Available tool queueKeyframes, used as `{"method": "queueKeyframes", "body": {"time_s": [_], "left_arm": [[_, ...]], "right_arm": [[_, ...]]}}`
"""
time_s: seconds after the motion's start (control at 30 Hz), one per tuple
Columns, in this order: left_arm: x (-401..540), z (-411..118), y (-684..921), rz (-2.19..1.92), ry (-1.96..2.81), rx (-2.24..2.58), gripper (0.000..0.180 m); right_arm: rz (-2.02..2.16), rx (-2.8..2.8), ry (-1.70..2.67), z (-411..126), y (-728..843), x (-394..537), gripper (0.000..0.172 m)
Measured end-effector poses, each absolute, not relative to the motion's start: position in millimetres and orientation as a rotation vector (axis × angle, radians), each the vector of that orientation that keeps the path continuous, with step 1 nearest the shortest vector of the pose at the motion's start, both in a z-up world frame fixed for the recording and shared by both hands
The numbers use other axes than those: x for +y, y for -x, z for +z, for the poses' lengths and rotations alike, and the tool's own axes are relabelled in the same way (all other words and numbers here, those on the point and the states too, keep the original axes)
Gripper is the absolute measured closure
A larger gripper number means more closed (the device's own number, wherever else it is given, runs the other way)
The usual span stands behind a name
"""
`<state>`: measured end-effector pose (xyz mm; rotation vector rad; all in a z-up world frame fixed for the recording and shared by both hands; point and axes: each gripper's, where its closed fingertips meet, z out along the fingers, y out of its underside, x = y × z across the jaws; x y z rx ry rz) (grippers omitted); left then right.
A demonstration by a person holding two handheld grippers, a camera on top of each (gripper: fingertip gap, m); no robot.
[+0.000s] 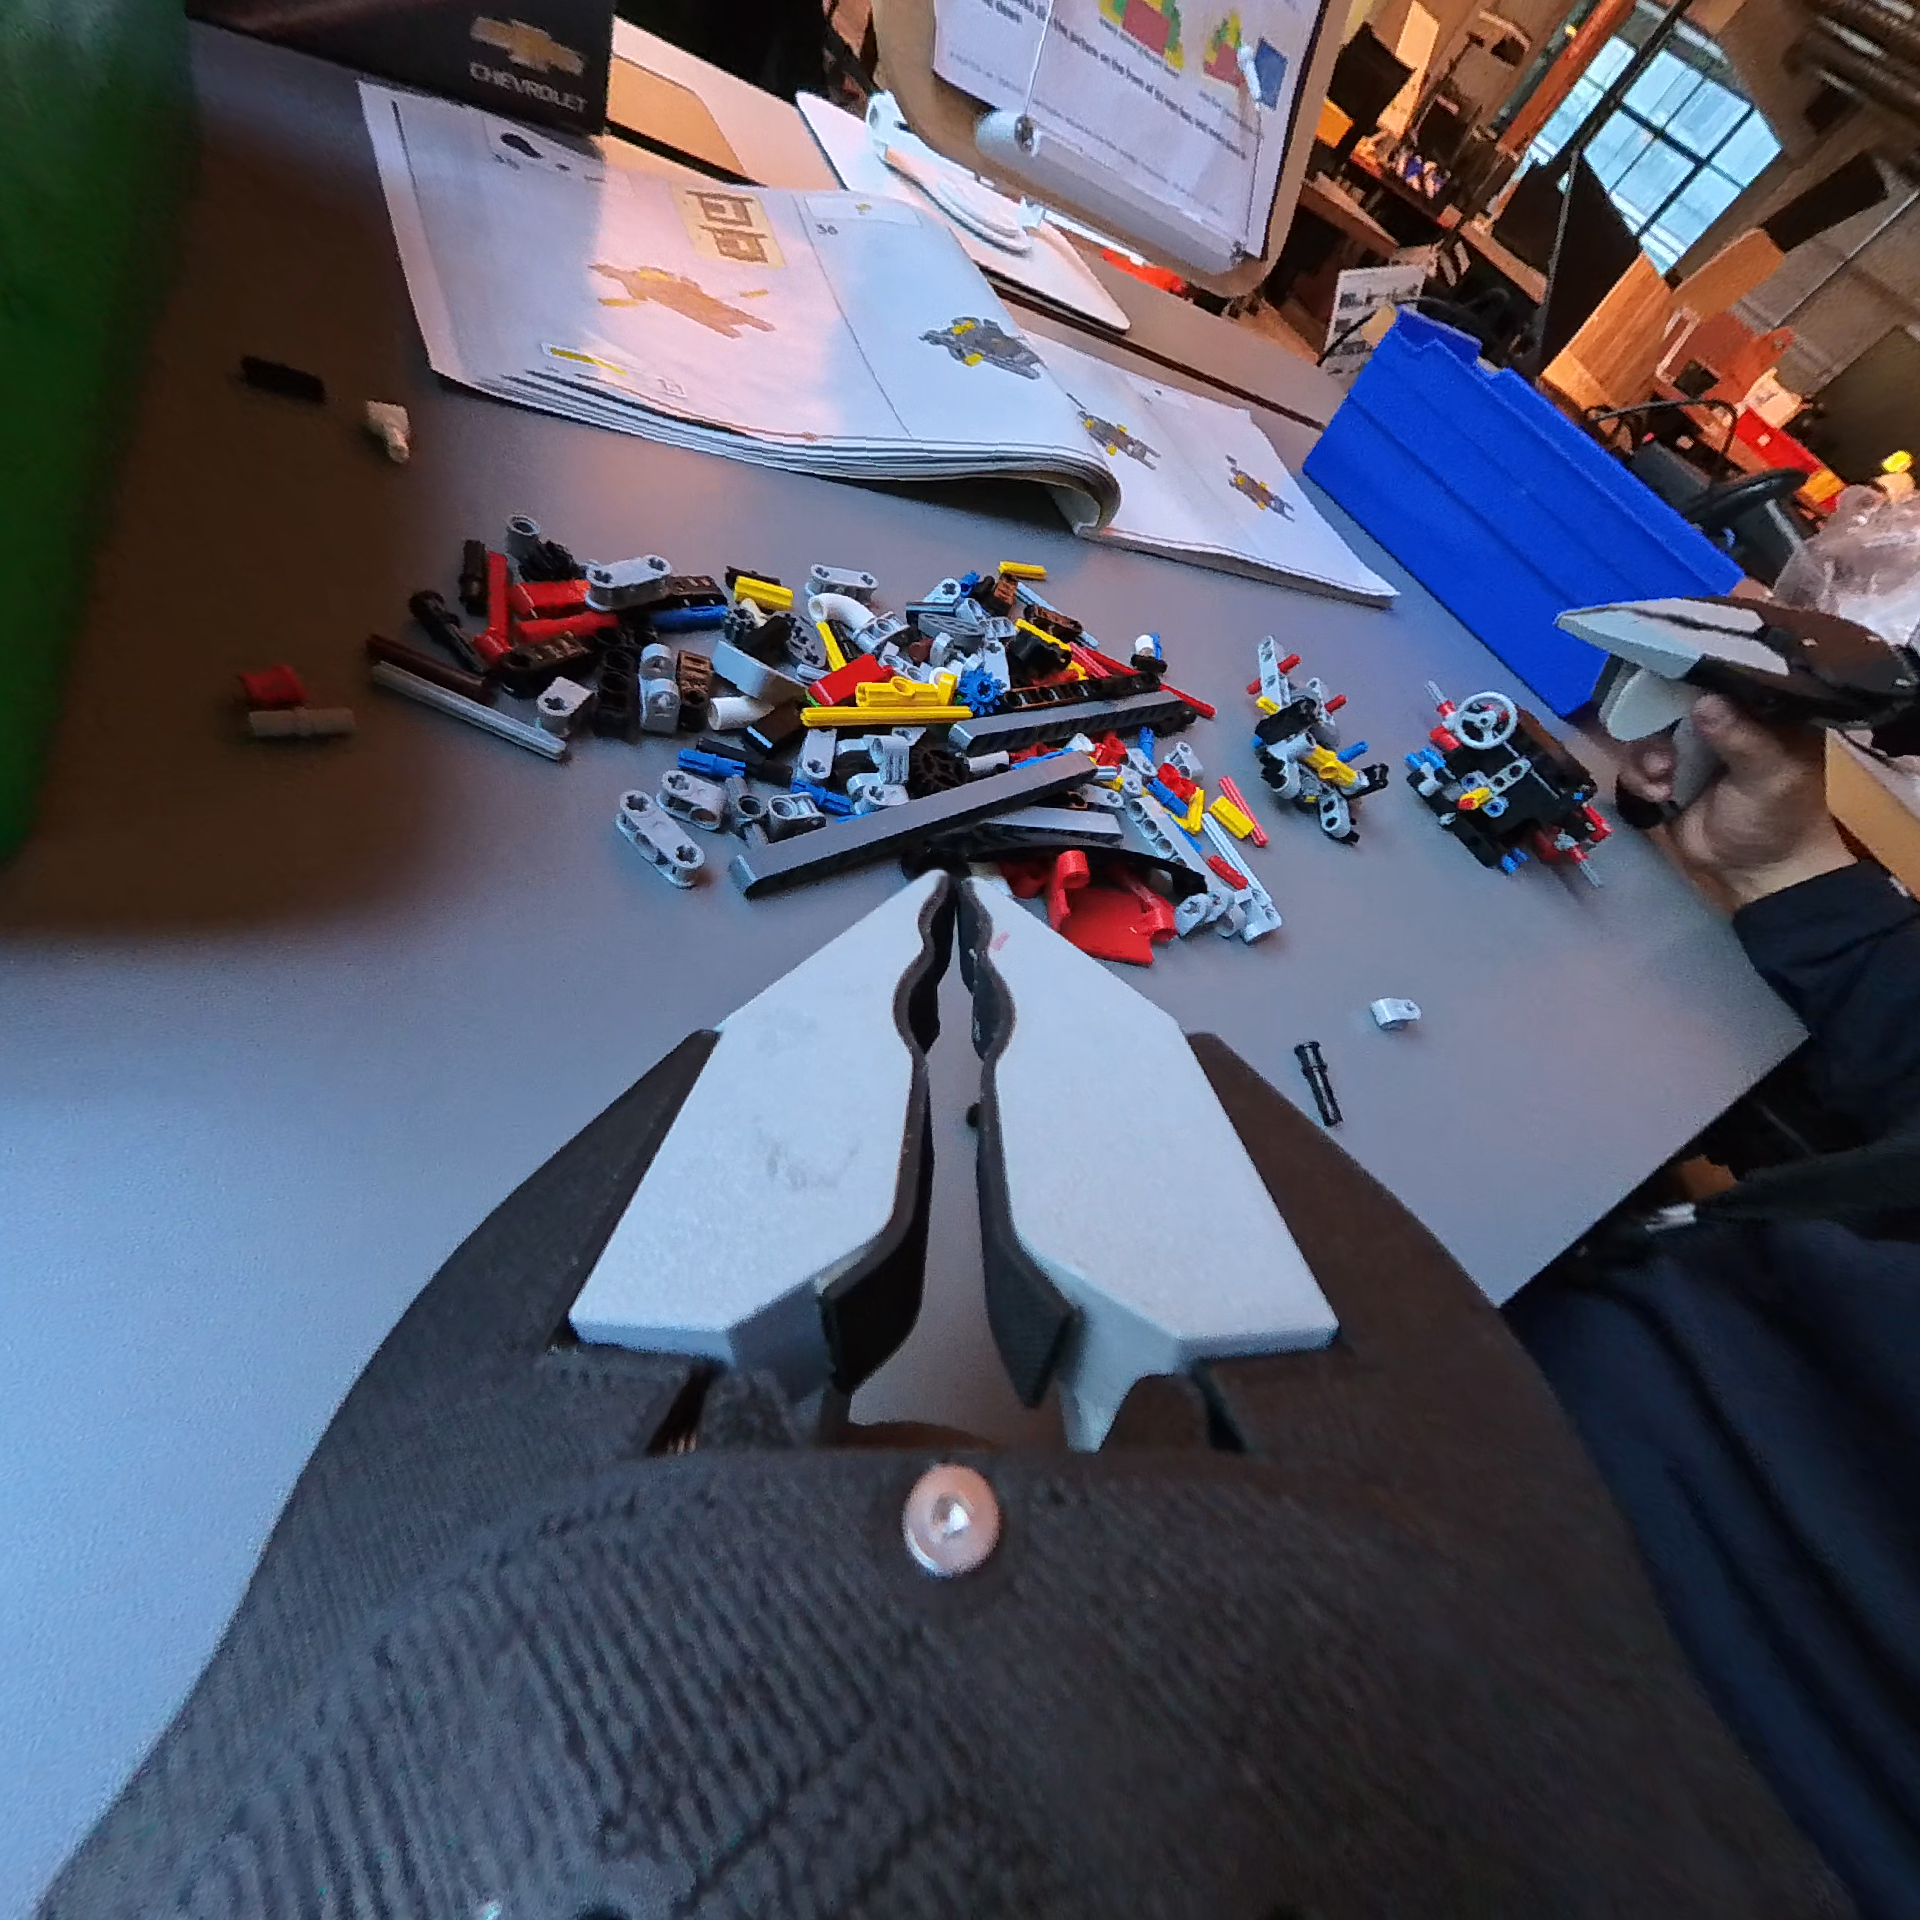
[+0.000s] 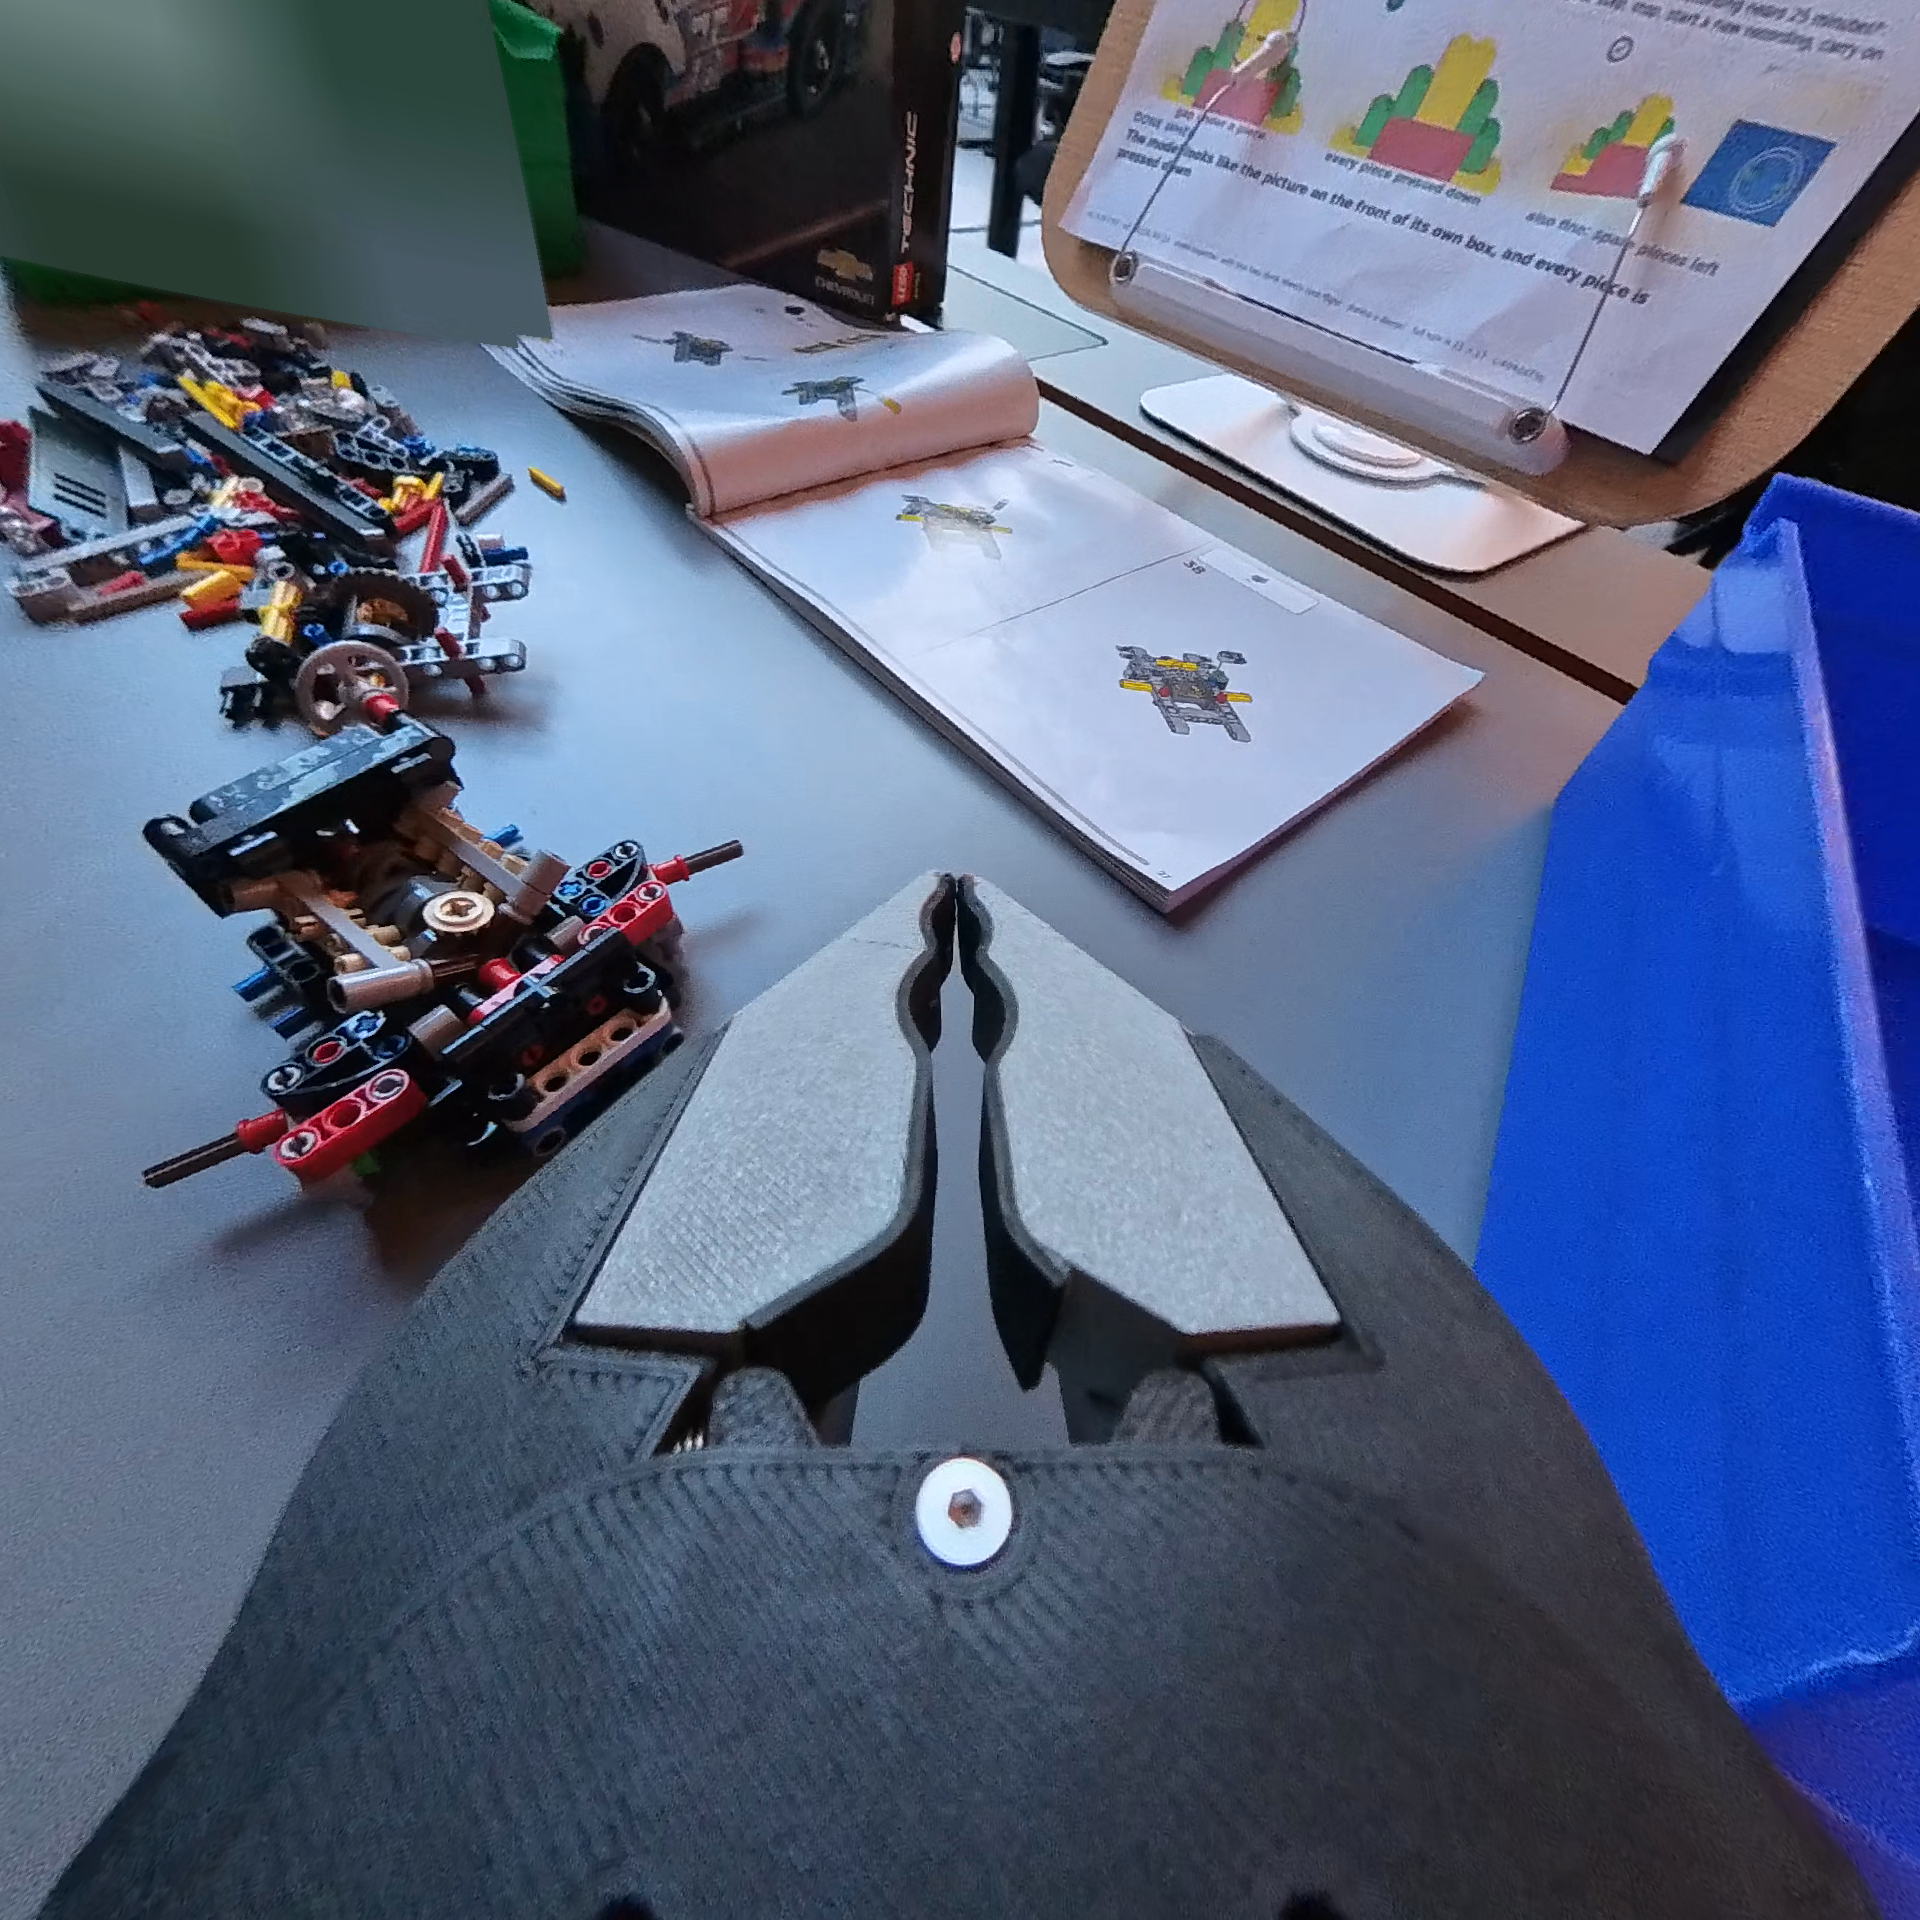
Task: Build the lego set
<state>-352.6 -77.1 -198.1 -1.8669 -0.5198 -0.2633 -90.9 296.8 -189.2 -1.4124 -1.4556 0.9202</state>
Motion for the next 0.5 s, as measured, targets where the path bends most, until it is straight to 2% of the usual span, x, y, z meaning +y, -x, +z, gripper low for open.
{"method": "queueKeyframes", "body": {"time_s": [0.5], "left_arm": [[-77.9,-196.0,352.8,-0.275,1.852,-0.52,0.18]], "right_arm": [[0.969,-1.442,1.508,-194.1,82.9,303.6,0.172]]}}
